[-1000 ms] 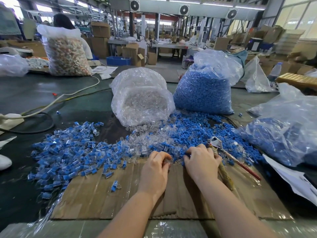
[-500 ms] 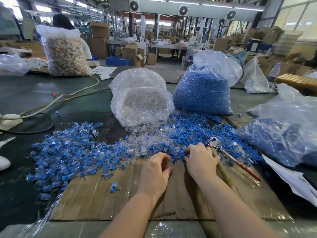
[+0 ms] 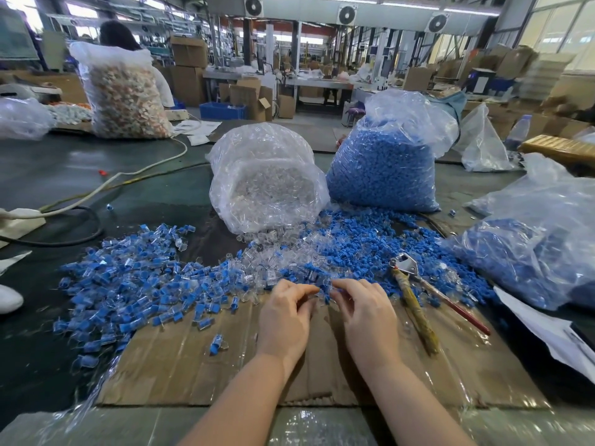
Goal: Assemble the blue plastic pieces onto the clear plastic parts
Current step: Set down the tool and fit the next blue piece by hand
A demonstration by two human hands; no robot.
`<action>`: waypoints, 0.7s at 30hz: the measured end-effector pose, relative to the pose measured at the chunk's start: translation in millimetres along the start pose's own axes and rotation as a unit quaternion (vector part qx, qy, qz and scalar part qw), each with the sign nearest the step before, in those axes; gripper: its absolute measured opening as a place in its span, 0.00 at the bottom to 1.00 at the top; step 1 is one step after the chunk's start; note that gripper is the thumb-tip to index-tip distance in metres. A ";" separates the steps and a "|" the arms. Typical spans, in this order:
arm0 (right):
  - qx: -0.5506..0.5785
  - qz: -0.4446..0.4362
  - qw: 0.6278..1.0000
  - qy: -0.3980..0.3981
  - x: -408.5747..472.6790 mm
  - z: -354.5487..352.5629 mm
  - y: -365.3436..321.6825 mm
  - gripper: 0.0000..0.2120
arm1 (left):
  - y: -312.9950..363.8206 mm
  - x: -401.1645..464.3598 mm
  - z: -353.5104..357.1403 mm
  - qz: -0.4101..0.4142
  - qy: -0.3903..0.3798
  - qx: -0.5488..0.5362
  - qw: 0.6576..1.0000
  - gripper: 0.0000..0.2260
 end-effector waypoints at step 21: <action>0.018 0.002 1.000 -0.008 -11.0 2.8 1.9 0.08 | -15.0 -2.6 9.7 -0.094 -0.047 -0.129 0.986 0.11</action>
Point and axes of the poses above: each hand's wrist, its own x-axis towards the middle knuckle, its own z-axis out of the palm, y = z × x, the point moved 9 cm from there along x, towards the middle knuckle, and after that the axes turned 7 degrees about y, right-handed, at the moved point
